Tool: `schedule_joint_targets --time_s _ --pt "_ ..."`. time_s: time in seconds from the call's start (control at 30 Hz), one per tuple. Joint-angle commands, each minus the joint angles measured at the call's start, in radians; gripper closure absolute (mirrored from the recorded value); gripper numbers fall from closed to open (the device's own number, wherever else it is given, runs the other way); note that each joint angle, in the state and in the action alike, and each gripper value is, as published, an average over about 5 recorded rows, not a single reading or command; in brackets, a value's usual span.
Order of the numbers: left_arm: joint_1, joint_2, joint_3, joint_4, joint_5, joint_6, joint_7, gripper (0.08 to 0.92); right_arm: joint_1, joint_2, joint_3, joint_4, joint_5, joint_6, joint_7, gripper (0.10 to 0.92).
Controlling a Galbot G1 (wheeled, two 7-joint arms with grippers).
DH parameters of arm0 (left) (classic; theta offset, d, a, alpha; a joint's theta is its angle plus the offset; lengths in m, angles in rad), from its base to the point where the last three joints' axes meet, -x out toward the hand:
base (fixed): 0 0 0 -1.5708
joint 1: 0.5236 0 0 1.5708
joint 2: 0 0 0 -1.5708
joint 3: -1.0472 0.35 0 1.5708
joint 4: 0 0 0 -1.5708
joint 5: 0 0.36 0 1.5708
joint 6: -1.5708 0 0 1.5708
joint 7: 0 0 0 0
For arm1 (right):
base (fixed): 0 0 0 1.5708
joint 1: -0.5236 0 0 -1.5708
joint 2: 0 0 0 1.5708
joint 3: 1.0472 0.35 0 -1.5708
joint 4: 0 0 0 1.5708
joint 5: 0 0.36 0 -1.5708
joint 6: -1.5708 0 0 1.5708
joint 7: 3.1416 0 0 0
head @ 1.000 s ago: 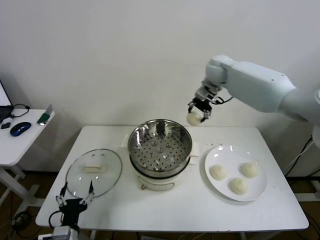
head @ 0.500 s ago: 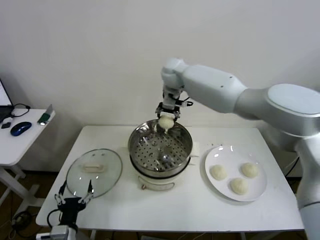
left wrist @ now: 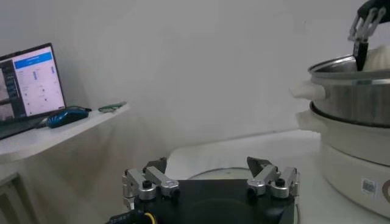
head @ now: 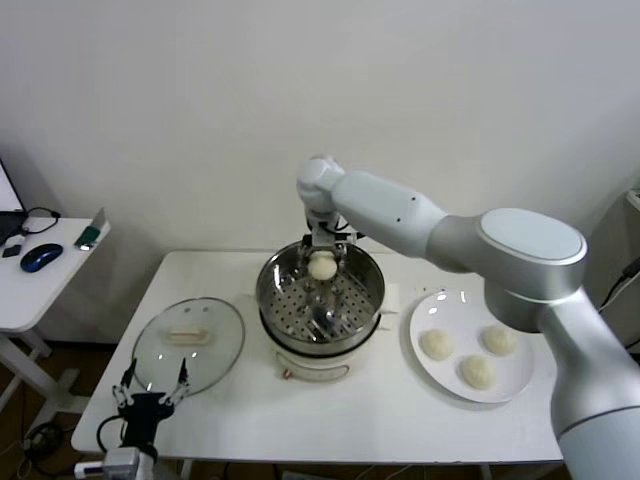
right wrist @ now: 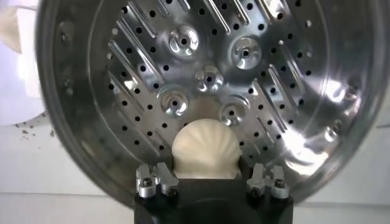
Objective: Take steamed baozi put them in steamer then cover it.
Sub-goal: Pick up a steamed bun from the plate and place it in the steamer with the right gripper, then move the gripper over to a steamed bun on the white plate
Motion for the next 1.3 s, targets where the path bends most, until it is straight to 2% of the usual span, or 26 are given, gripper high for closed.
schedule_joint_targets --time_s 0.03,0.27,0.47,0.6,0.77,0.87,0.97,1.03,1.17,1.3 --pt "0.001 0.004 0.000 0.002 -0.001 -0.001 0.000 0.177 -0.046 0.020 0.022 -0.022 -0.074 0.023 0.016 0.330" --pt "0.005 0.004 -0.002 -0.001 -0.001 0.001 -0.002 0.177 -0.044 0.006 0.036 0.011 -0.100 0.021 0.035 0.216" --pt "0.003 0.001 0.000 -0.001 0.003 0.003 -0.003 0.177 0.013 -0.049 0.045 0.092 -0.056 0.023 -0.002 0.203" --pt "0.003 0.000 0.001 -0.004 0.004 0.004 -0.004 0.177 0.105 -0.118 0.004 0.158 0.128 -0.011 -0.046 0.202" --pt "0.006 -0.001 0.002 -0.009 0.003 0.007 -0.005 0.177 0.277 -0.255 -0.143 0.260 0.389 -0.124 -0.044 0.203" --pt "0.008 0.000 0.005 -0.013 0.003 0.008 -0.005 0.177 0.392 -0.373 -0.309 0.348 0.577 -0.254 0.102 0.203" --pt "0.010 0.008 0.012 -0.016 0.006 0.009 -0.004 0.177 0.493 -0.493 -0.484 0.459 0.798 -0.470 0.220 0.203" --pt "0.011 0.017 0.017 -0.019 0.007 0.011 -0.004 0.177 0.520 -0.577 -0.536 0.523 0.916 -0.620 0.206 0.203" --pt "0.008 0.027 0.020 -0.024 0.006 0.018 -0.007 0.177 0.503 -0.739 -0.524 0.621 1.021 -0.908 0.153 0.203" --pt "0.011 0.026 0.022 -0.024 0.008 0.019 -0.009 0.177 0.424 -0.871 -0.457 0.674 1.068 -1.071 0.136 0.203"
